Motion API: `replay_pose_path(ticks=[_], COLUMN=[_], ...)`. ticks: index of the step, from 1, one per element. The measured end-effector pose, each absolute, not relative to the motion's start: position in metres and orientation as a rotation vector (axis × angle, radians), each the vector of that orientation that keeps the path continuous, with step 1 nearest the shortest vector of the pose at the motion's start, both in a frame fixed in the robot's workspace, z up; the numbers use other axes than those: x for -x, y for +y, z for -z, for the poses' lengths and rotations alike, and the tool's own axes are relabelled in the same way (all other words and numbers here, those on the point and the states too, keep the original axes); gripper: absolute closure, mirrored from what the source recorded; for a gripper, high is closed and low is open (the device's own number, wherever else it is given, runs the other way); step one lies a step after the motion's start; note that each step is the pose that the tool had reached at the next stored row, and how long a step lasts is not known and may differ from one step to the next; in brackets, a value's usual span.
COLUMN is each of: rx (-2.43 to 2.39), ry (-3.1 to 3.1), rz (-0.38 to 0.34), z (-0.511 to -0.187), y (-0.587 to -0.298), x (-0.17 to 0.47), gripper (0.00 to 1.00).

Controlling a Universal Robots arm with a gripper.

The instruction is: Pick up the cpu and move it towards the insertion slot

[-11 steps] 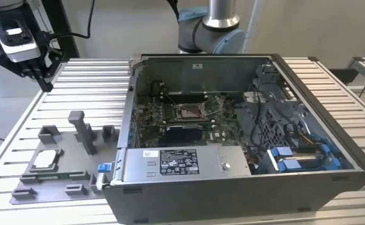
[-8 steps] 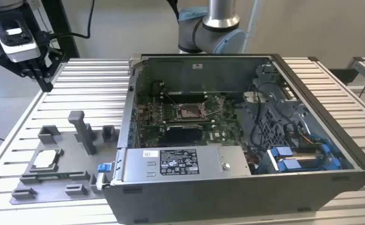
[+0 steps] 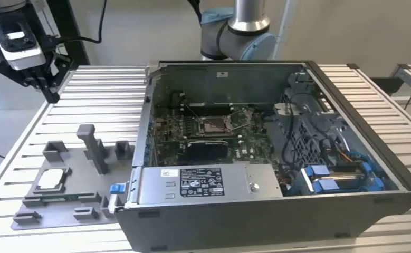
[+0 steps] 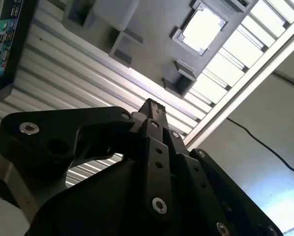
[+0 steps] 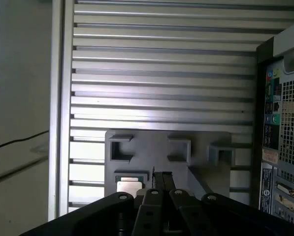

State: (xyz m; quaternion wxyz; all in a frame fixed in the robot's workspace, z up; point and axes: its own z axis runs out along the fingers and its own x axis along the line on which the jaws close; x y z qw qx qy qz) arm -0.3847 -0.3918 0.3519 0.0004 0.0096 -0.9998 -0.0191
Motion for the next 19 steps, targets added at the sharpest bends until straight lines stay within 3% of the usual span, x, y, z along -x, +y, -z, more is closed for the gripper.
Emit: replay_pose_path(ticks=[19], rx=[-0.03], ry=[-3.143], rz=[0.061], z=[-0.35], y=[-0.425], x=[0.416], gripper=[1.0])
